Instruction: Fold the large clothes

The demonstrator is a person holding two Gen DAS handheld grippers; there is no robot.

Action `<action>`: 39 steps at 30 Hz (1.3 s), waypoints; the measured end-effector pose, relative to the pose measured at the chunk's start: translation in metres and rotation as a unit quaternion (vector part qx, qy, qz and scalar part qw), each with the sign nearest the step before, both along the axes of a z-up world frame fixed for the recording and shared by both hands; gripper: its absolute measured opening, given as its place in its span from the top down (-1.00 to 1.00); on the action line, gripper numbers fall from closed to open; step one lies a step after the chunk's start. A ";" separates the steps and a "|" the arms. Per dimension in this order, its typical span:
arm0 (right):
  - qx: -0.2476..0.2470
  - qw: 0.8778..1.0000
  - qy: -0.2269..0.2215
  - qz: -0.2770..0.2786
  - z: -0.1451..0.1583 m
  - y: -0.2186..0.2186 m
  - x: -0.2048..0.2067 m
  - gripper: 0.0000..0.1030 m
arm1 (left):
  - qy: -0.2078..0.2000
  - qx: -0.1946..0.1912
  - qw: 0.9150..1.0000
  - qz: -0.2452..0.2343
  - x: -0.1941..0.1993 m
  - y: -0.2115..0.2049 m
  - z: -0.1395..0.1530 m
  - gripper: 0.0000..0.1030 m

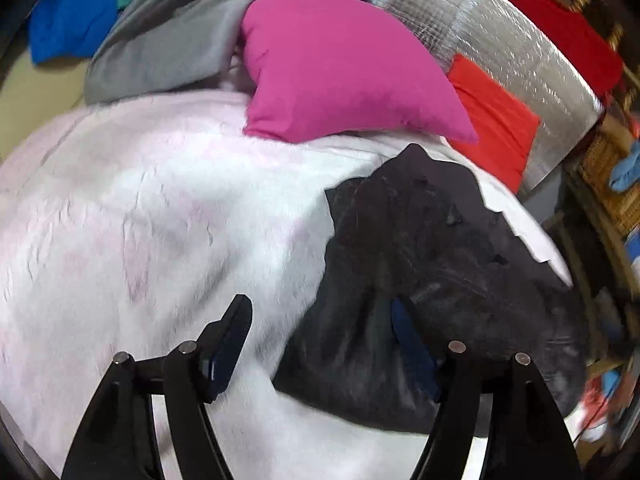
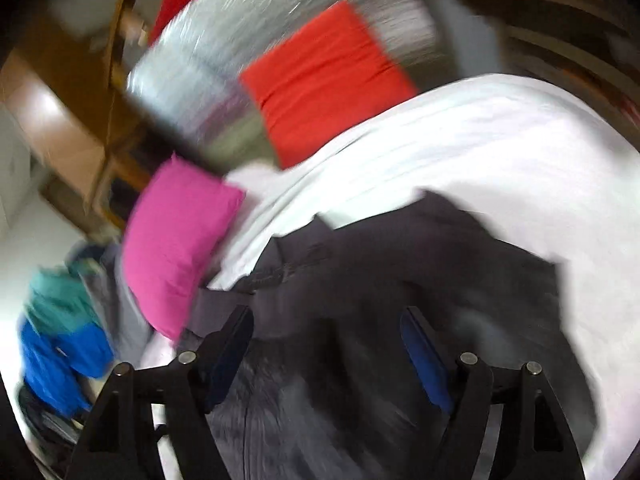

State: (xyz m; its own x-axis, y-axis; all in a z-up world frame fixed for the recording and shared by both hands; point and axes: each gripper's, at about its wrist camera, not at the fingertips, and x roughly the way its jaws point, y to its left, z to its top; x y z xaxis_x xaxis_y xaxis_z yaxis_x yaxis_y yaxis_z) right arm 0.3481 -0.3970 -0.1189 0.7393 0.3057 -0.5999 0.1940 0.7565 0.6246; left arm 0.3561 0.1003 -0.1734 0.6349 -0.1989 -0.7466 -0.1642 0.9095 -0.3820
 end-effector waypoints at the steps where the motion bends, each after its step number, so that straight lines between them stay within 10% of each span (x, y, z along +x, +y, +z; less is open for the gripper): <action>1: 0.023 1.000 -0.006 -0.009 -0.001 -0.011 -0.017 -0.55 | -0.001 -0.015 1.000 -0.002 -0.006 -0.001 0.000 -0.42; 7: 0.134 0.990 0.011 -0.046 -0.037 -0.057 -0.104 -0.60 | 0.041 -0.066 0.997 -0.030 -0.033 -0.024 -0.012 -0.43; 18: 0.203 0.974 0.101 -0.011 -0.120 -0.008 -0.101 -0.60 | 0.084 -0.130 0.987 -0.041 -0.032 -0.066 -0.039 -0.48; 32: 0.220 0.968 0.011 -0.117 -0.138 -0.008 -0.065 -0.65 | 0.053 -0.261 0.963 0.047 -0.005 -0.056 -0.068 -0.65; 39: 0.174 0.978 0.023 -0.115 -0.130 -0.008 -0.065 0.10 | 0.042 -0.202 0.977 0.050 -0.013 -0.058 -0.060 0.28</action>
